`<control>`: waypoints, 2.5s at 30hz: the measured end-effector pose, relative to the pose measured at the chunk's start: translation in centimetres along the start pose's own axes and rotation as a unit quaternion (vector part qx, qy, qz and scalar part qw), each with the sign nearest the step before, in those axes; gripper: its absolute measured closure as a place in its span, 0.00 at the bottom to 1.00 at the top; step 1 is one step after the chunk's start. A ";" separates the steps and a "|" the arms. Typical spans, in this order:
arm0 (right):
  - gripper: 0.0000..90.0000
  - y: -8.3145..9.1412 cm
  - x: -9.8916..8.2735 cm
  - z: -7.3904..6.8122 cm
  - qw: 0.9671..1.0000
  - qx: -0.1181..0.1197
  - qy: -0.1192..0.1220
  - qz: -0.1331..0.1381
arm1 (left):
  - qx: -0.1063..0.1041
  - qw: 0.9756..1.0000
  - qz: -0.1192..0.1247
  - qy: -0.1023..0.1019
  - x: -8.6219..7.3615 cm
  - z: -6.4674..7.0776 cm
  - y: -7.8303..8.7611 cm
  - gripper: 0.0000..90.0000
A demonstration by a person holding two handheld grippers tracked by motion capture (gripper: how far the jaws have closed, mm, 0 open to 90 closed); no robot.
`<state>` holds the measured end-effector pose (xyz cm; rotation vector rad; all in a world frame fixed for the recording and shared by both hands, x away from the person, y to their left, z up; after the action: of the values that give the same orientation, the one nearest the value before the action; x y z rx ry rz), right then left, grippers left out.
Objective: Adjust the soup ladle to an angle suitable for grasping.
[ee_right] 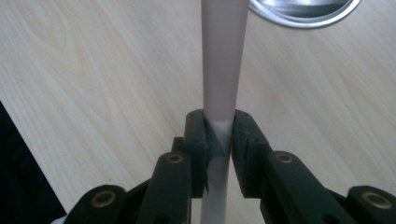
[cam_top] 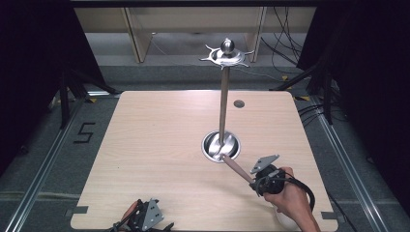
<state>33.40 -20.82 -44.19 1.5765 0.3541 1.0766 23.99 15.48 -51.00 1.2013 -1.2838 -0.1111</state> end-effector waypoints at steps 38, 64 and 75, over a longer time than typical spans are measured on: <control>0.87 5.6 -2.3 1.7 0.983 -0.036 -0.006 0.179 | 0.001 1.000 0.003 0.000 0.1 -0.1 0.2 0.17; 0.87 7.3 0.0 4.1 0.957 -0.019 -0.014 0.288 | -0.001 1.000 0.007 0.004 0.2 -0.2 0.1 0.17; 0.87 7.4 1.6 5.0 0.951 -0.021 -0.015 0.308 | -0.003 1.000 0.012 0.003 0.4 0.0 0.2 0.17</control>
<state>35.86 -25.05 -36.60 1.7079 -0.2036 1.5152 24.02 15.25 -50.58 1.1789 -1.2919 -0.0942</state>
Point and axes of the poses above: each handheld gripper's, and its own axes: y roughly backward along the jaws, x roughly out of its top, z roughly to its right, the point moved 1 cm from there along -y, roughly forward along the jaws
